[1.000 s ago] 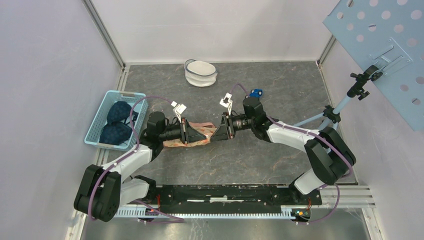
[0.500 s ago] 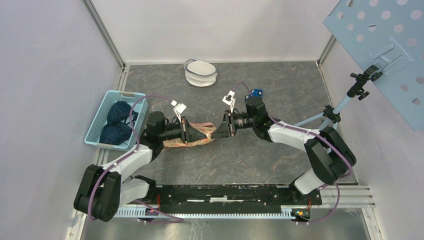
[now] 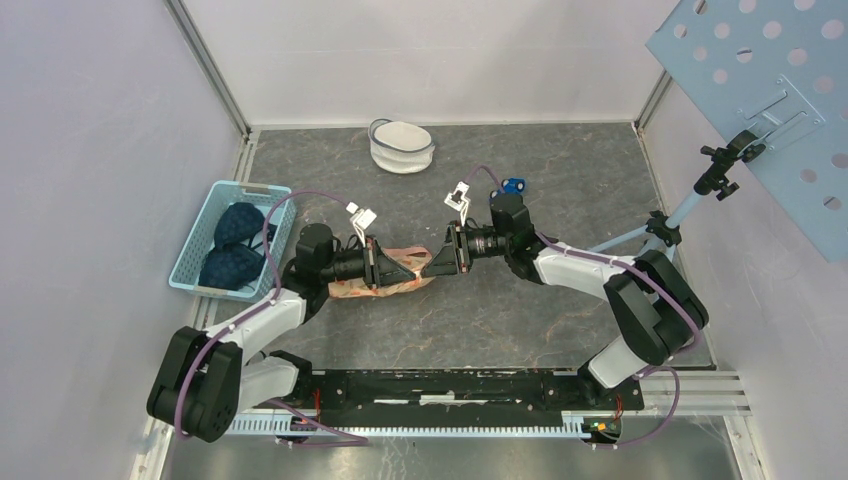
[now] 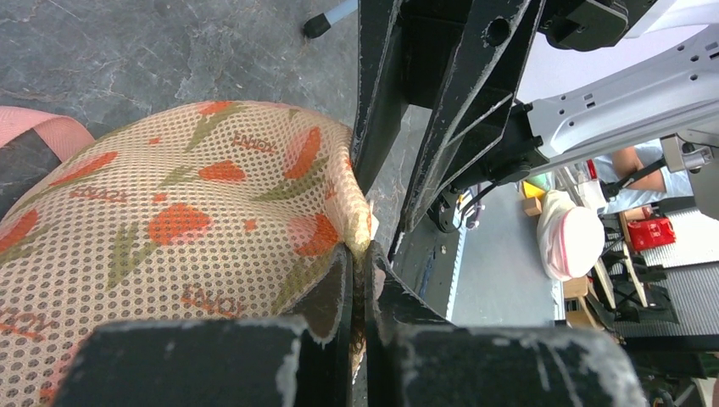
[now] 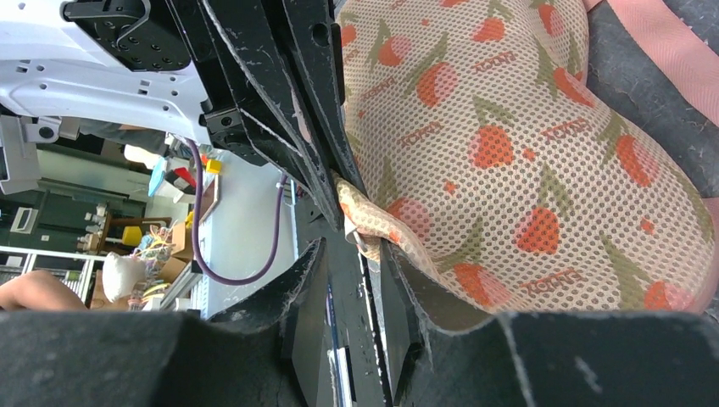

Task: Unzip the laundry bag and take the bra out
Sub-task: Unzip the laundry bag at the center of the board.

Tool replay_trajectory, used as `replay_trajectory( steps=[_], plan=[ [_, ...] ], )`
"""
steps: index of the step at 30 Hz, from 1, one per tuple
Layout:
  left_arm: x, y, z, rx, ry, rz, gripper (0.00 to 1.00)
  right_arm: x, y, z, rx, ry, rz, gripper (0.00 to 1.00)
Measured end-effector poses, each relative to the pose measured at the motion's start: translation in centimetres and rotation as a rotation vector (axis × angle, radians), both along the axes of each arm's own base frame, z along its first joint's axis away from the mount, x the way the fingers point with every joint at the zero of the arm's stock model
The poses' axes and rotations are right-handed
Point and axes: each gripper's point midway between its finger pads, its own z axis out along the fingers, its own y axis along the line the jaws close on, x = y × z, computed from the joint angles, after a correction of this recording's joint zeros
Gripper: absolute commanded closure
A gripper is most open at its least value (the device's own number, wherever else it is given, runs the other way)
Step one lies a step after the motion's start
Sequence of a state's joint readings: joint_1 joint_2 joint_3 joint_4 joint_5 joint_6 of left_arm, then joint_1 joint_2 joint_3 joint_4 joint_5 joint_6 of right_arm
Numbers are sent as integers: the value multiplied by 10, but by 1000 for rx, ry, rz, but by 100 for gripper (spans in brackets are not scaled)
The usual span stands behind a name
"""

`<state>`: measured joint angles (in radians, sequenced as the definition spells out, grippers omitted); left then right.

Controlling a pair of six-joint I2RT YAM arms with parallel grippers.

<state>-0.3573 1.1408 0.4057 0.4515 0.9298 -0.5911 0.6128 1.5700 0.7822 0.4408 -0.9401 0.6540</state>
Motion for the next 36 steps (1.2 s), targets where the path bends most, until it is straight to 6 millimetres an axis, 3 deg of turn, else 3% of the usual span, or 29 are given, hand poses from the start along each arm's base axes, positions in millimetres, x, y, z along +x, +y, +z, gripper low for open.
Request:
replay_trajectory(
  steps=[23,25,27,36],
  plan=[
    [-5,-3,-7,12,30,-21,98,2,3,-11,-1,42,-9,80],
    [-5,-3,-7,17,23,-23,98,2,3,-11,0,43,-9,87],
    [-5,-3,-8,20,21,-23,98,2,3,-11,1,44,-10,100],
    [-2,0,-14,57,19,-14,98,6,0,-15,-11,25,-26,100]
  ],
)
